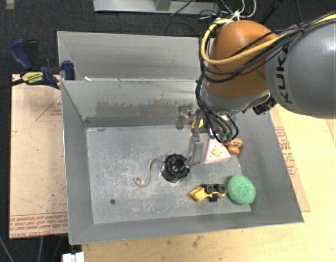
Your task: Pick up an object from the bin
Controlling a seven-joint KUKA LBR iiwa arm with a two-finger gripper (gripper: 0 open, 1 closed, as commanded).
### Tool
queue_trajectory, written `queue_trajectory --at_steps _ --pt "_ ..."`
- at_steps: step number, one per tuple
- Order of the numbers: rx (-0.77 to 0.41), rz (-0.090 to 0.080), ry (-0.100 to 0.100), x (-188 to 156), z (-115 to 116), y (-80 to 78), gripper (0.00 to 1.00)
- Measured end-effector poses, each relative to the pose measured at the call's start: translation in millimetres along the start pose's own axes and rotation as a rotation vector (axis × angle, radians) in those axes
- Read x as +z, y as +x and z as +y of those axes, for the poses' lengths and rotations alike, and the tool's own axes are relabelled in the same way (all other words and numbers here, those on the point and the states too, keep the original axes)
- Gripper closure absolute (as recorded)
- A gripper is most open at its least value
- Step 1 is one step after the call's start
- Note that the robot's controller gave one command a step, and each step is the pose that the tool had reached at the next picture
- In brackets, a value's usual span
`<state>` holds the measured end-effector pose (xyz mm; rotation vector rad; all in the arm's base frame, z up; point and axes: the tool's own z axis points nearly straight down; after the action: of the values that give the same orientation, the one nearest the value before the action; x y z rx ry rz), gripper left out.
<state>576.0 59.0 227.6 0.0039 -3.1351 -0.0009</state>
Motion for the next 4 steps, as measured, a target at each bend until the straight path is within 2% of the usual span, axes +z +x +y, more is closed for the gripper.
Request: queue_trajectory --at_steps 1,2,3,4 --pt "0.002 -0.008 -0.001 -5 0 -1.5 0.0" --pt "-0.103 -0.011 0.0 40 -7 -1.1 0.0" --pt "-0.189 -0.004 0.001 70 -27 15.8 0.0" --pt "-0.187 -0.008 0.0 97 -25 8.8 0.0"
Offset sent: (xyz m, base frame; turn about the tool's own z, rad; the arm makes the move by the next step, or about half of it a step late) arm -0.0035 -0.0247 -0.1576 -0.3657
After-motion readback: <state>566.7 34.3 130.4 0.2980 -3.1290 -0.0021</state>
